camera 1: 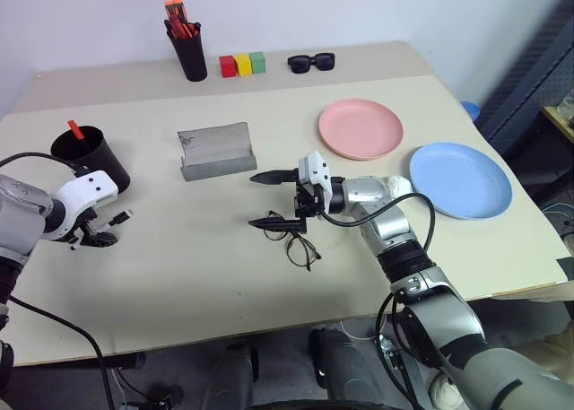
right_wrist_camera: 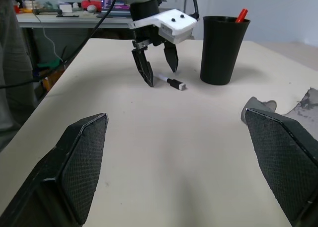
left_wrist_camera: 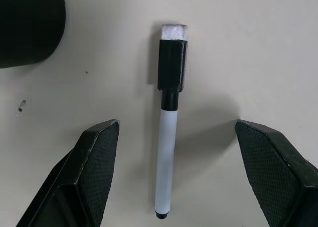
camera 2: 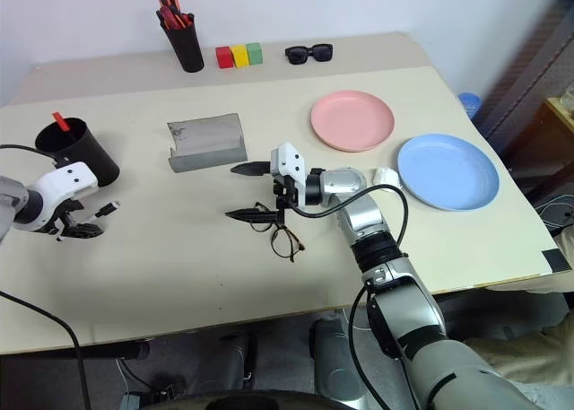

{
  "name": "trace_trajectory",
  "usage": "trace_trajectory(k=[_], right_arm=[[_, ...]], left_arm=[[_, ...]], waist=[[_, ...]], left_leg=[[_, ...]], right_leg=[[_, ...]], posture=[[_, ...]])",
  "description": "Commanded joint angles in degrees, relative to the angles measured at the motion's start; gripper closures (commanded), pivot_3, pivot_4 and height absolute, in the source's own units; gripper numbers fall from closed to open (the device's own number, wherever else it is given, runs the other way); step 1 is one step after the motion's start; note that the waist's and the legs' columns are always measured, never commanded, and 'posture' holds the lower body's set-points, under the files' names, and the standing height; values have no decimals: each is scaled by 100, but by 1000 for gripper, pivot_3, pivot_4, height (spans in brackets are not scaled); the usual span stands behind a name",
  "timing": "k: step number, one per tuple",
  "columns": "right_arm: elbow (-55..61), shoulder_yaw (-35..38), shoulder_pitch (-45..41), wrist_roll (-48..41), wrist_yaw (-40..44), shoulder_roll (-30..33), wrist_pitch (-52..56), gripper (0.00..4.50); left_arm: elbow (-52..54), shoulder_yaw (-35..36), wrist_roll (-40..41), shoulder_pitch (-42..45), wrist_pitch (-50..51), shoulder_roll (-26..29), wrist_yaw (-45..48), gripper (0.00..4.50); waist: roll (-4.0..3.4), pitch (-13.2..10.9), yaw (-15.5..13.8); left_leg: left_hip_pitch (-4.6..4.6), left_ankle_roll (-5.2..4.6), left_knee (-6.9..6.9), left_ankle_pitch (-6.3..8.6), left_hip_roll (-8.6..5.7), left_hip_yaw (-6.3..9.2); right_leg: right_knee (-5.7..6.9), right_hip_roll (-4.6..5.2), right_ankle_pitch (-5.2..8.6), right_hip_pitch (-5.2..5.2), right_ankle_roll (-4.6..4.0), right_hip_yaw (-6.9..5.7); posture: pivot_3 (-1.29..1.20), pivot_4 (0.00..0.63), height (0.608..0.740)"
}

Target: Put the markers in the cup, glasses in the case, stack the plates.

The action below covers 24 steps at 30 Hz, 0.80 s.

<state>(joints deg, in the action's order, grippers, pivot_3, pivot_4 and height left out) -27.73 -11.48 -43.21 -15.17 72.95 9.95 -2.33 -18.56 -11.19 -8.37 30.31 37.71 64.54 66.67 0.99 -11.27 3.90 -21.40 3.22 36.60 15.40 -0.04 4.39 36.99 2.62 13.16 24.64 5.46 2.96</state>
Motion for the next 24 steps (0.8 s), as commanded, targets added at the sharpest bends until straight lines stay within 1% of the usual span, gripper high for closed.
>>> trace_trajectory(k=[1,2,3,5,7,8,9,10,11,15,20,21,24], right_arm=[[272,118,-18,-136,-28,1,5,0],[284,120,-14,-139,-38,5,13,0],[293,120,-10,-141,-45,9,16,0],[317,117,-3,-147,-63,14,25,0],[339,116,5,-154,-77,19,34,0],[350,116,9,-157,-83,22,37,0],[361,118,13,-161,-88,26,42,0],[373,121,17,-167,-93,30,50,0],[384,122,21,-173,-99,36,56,0],[407,124,33,-189,-106,71,76,0],[400,125,29,-194,-107,105,86,0],[386,125,23,-192,-109,108,80,0],[343,136,2,-192,-113,113,58,0]], left_arm=[[16,-169,-124,55,130,-108,-35,714],[2,-196,-137,86,205,-123,-14,714],[-4,-235,-170,103,206,-119,8,952],[-26,-278,-181,130,262,-125,71,1571],[-58,-281,-157,159,377,-151,127,2531],[-90,-274,-149,182,447,-173,139,3092],[-137,-272,-155,202,466,-188,150,3487],[-196,-271,-172,220,470,-200,141,4072],[-284,-273,-193,242,477,-217,116,4437],[-432,-292,-207,297,466,-253,122,4437],[-305,-225,-142,255,458,-235,148,4437],[-224,-131,-64,219,424,-250,129,4437],[304,716,691,95,214,-500,124,4437]], waist=[[0,0,-2],[-1,0,-2],[-1,0,-3],[-1,0,-1],[-1,0,-1],[-1,0,-1],[-1,0,0],[-1,0,2],[-1,0,4],[-2,0,8],[-2,0,8],[-2,0,8],[-2,0,-7]], left_leg=[[0,0,5,0,0,1],[0,0,12,0,0,2],[0,0,17,0,0,3],[0,0,26,0,-1,4],[0,0,31,0,-1,4],[0,0,33,0,-1,5],[0,0,34,0,-1,6],[0,0,36,0,-1,7],[0,0,37,0,-1,8],[0,0,37,0,-1,9],[0,0,37,0,-1,9],[0,0,37,0,-1,9],[-2,0,37,0,0,9]], right_leg=[[6,0,0,0,0,0],[11,0,0,-1,0,0],[13,0,0,-2,0,0],[14,-1,1,-7,0,0],[16,-2,1,-8,0,0],[19,-2,1,-8,0,-1],[19,-3,1,-8,0,-1],[21,-4,1,-8,0,-1],[21,-4,1,-8,0,-1],[22,-5,1,-8,0,-1],[22,-5,1,-8,0,-1],[22,-5,1,-8,0,-1],[21,-3,1,-8,0,-1]], posture=[[0,150,740],[0,150,740],[0,150,740],[0,150,740],[0,150,740],[0,150,740],[0,150,740],[0,150,740],[0,150,740],[0,150,740],[0,150,740],[0,150,740],[0,150,740]])
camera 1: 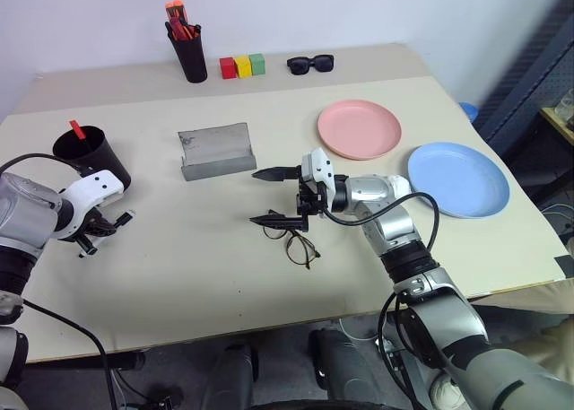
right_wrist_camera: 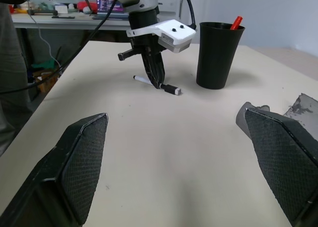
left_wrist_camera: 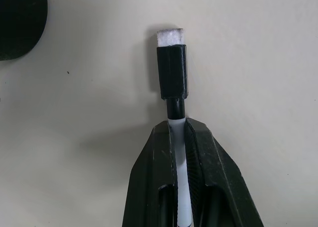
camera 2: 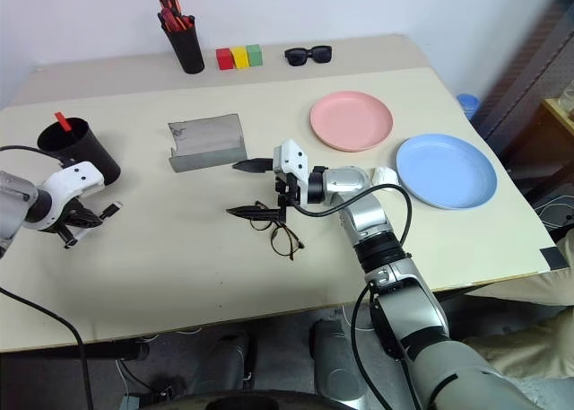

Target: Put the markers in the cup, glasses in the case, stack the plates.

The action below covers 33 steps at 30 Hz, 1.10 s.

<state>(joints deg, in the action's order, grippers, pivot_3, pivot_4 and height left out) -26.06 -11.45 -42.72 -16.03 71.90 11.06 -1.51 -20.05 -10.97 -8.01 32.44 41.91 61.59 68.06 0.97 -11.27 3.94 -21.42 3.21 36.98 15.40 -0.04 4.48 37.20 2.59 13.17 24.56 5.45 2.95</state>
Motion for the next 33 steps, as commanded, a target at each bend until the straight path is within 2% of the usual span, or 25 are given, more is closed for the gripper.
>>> trace_trajectory(k=[1,3,5,7,9,12,18,26,33], right_arm=[[154,136,-55,-104,-13,1,-39,0],[113,143,-72,-98,-15,-4,-63,0],[69,147,-92,-86,-22,-22,-88,0],[40,150,-109,-77,-28,-43,-104,0],[-8,166,-136,-84,-35,-61,-90,0],[-179,248,-230,-124,-72,-104,-50,0],[-654,550,-577,-264,-216,-280,-84,0],[-947,903,-889,-429,-339,-576,-294,0],[-1082,1149,-1073,-617,-313,-762,-457,0]], left_arm=[[1022,1194,1126,-335,-278,-334,109,4437],[1819,1844,1710,-689,-387,-565,145,4437],[2425,2428,1969,-892,-805,-1104,-498,4437],[2787,2747,2186,-842,-708,-1507,-1023,4437],[2646,3133,2364,-380,-578,-1999,-1842,4437],[2353,3590,2574,0,-701,-2390,-2592,4437],[2037,4439,2588,87,-2052,-3002,-4032,4437],[1991,4833,2930,-152,-2917,-3246,-4710,4437],[1588,4727,2600,-314,-3659,-3237,-5340,4437]], waist=[[2,0,-14],[9,-3,-28],[9,-2,-26],[10,-2,-35],[11,-1,-34],[15,1,-17],[14,1,1],[16,1,-31],[16,1,-24]], left_leg=[[-3,0,2,0,0,2],[-16,1,6,0,0,3],[-21,2,7,1,0,2],[-20,2,8,1,-2,2],[-18,2,8,1,-2,4],[-11,2,15,1,-2,16],[-8,2,7,1,-2,14],[-12,5,9,1,-6,11],[-10,5,8,1,-6,12]], right_leg=[[-2,2,0,0,0,-2],[-11,10,0,2,1,-5],[-23,14,-1,3,2,-4],[-22,18,-1,3,3,-5],[-18,14,-1,2,3,-6],[-11,5,-3,-3,1,-12],[-12,7,-3,-1,1,-10],[-17,15,-4,-3,2,-10],[-16,13,-4,-3,2,-11]], posture=[[0,150,740],[0,150,740],[0,150,740],[0,150,740],[0,150,740],[0,150,740],[0,150,740],[0,150,740],[0,150,740]])
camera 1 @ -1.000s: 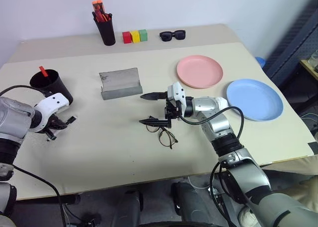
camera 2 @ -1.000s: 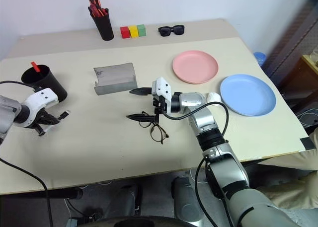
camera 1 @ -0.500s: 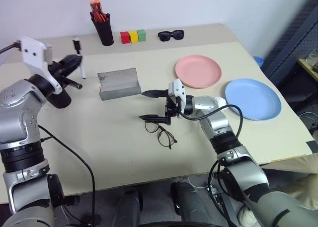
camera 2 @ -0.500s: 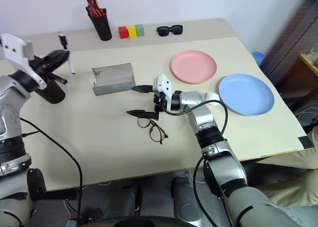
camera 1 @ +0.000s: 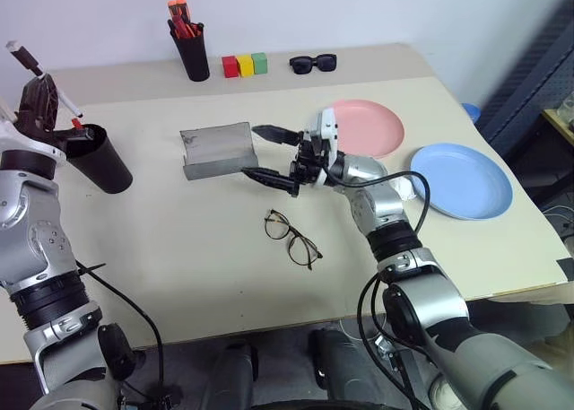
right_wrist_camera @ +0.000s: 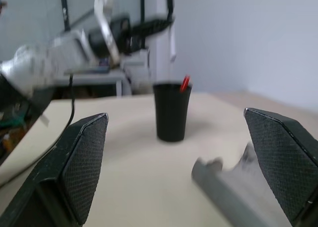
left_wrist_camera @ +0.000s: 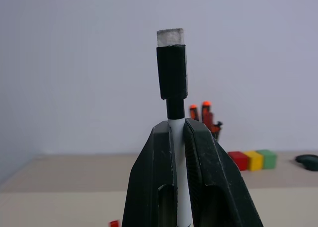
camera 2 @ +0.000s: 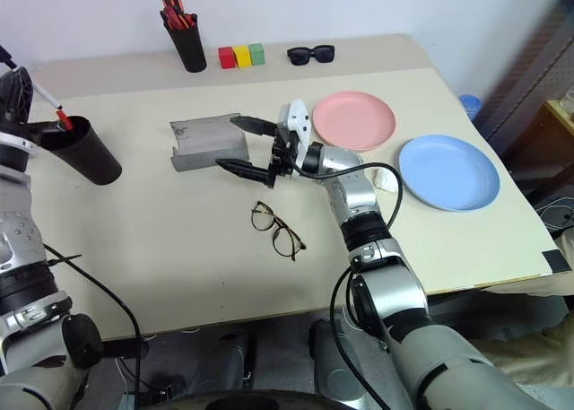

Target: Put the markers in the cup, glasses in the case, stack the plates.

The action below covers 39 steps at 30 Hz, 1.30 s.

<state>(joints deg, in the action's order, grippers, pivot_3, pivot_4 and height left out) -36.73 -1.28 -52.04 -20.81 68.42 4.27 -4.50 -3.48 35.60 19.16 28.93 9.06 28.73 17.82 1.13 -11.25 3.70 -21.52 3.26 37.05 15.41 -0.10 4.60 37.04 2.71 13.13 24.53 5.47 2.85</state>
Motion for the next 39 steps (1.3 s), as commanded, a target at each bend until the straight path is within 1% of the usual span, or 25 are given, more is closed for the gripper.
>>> trace_trajectory(k=[1,7,13,20,28,30,31,33,37,38,39], right_arm=[[-24,140,-148,-141,38,-94,-172,0],[-50,142,-151,-101,29,-144,-268,0],[-31,117,-127,-81,19,-144,-303,0],[-4,100,-122,-59,12,-124,-303,0],[74,104,-71,-59,-27,-79,-279,0],[76,105,-56,-56,-34,-70,-285,0],[76,105,-54,-56,-36,-68,-286,0],[71,106,-54,-56,-39,-66,-289,0],[38,110,-67,-43,-51,-54,-303,0],[28,111,-70,-39,-53,-47,-307,0],[15,113,-76,-36,-53,-42,-312,0]], left_arm=[[-124,57,-138,42,-451,27,-419,4437],[-559,-88,-457,5,-1088,-81,-979,4437],[-1065,-355,-781,19,-1620,-112,-1260,4437],[-1609,-696,-818,231,-1868,-241,-1413,4437],[-1733,-751,-719,126,-1880,-161,-1358,4437],[-1722,-732,-673,66,-1875,-152,-1312,3678],[-1707,-718,-615,40,-1863,-158,-1262,3373],[-1673,-705,-575,-16,-1852,-158,-1220,2443],[-1574,-665,-480,-109,-1808,-172,-1237,411],[-1527,-657,-436,-128,-1802,-181,-1219,41],[-1502,-656,-407,-136,-1801,-185,-1207,41]], waist=[[0,0,0],[0,0,-3],[0,0,-6],[0,0,-19],[0,0,-2],[0,0,-4],[0,0,-5],[0,0,-5],[0,0,-7],[0,0,-9],[0,0,-10]], left_leg=[[0,0,0,0,0,0],[-1,0,-1,0,0,0],[-1,0,-1,0,0,0],[-1,0,-1,0,0,0],[0,0,-4,0,0,1],[0,0,-4,0,0,1],[0,0,-4,0,0,1],[0,0,-4,0,0,1],[0,0,-4,0,0,1],[0,0,-4,0,0,1],[-1,0,-4,0,0,1]], right_leg=[[0,0,0,0,0,0],[-1,0,0,0,0,0],[0,-1,0,0,0,0],[0,-1,0,0,0,0],[0,-2,0,1,0,-1],[0,-2,0,1,0,-1],[0,-1,0,1,0,-1],[-1,-1,0,1,0,-1],[-1,-1,0,1,0,-1],[-1,-1,0,1,0,-1],[-1,-1,0,1,0,-1]], posture=[[0,150,740],[0,150,740],[0,150,740],[0,150,740],[0,150,740],[0,150,740],[0,150,740],[0,150,740],[0,150,740],[0,150,740],[0,150,740]])
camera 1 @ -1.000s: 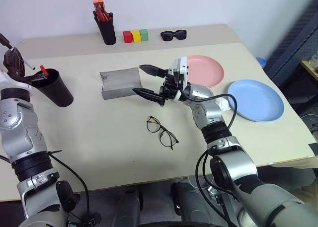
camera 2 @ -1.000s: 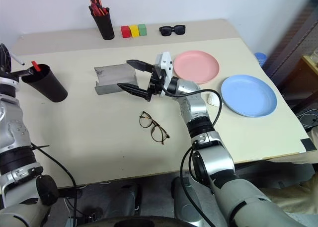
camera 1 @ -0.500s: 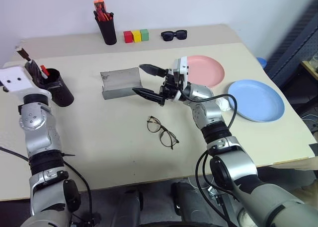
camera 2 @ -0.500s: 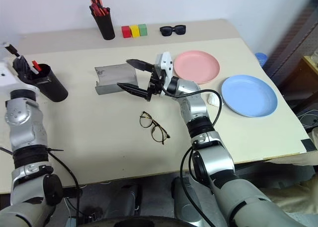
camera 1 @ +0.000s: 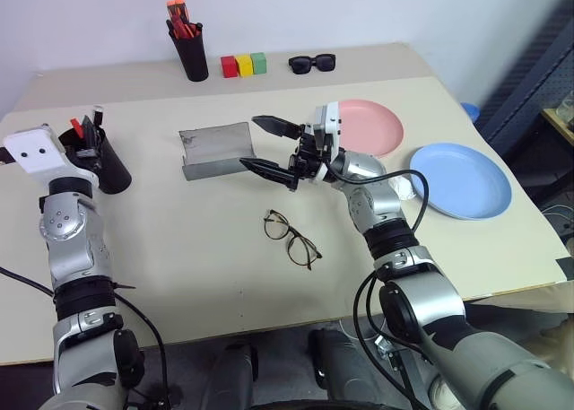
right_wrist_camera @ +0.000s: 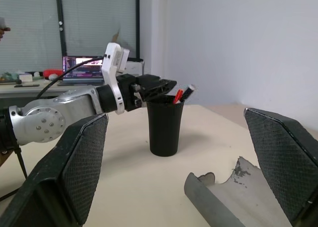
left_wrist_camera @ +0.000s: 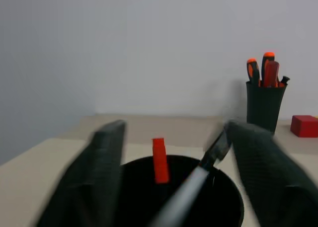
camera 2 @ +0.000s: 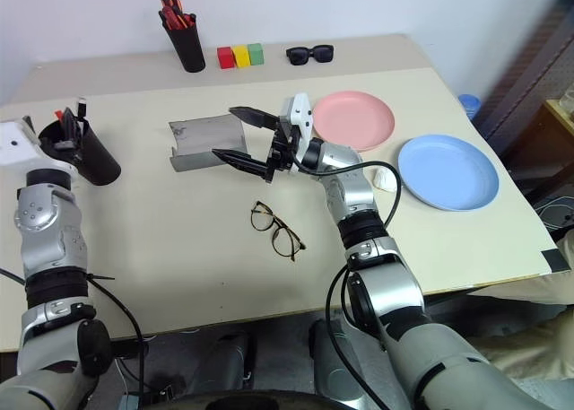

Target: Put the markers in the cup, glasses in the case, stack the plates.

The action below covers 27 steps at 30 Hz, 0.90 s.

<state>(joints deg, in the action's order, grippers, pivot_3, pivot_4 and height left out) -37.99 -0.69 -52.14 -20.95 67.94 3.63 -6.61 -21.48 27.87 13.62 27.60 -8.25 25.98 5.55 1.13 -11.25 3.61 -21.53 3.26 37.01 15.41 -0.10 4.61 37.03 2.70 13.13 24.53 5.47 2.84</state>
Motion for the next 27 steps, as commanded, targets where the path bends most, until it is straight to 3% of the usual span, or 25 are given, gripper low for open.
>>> trace_trajectory(k=[1,5,12,17,20,27], right_arm=[[131,53,-67,-15,-7,29,-102,0],[87,55,-84,7,-15,49,-109,0],[163,65,-44,66,-137,162,-65,0],[684,-5,216,138,-339,462,277,0],[1034,-64,428,288,-528,678,417,0],[1955,-135,864,577,-1000,1343,1016,0]], left_arm=[[325,120,166,-6,-66,85,3,41],[427,83,255,44,-58,60,21,41],[1209,-145,1089,436,569,-88,557,41],[1423,-490,1741,762,1742,450,1730,41],[1147,-786,1544,953,1986,822,2205,41],[184,-2216,458,1760,2486,1647,3481,41]], waist=[[0,0,-2],[0,0,-6],[0,0,-64],[-1,0,-90],[-1,-1,-83],[-2,-3,-95]], left_leg=[[0,0,0,0,0,0],[0,0,0,0,0,0],[-2,0,2,0,0,0],[-3,0,1,0,0,0],[-2,0,0,0,0,-1],[-3,-1,-1,0,-1,-3]], right_leg=[[0,0,0,0,0,0],[0,0,0,0,0,0],[-1,0,0,0,0,0],[-1,-3,1,0,0,0],[-2,-4,1,0,0,0],[-7,-6,3,0,0,0]], posture=[[0,150,740],[0,150,740],[0,150,740],[0,150,740],[0,150,740],[0,150,740]])
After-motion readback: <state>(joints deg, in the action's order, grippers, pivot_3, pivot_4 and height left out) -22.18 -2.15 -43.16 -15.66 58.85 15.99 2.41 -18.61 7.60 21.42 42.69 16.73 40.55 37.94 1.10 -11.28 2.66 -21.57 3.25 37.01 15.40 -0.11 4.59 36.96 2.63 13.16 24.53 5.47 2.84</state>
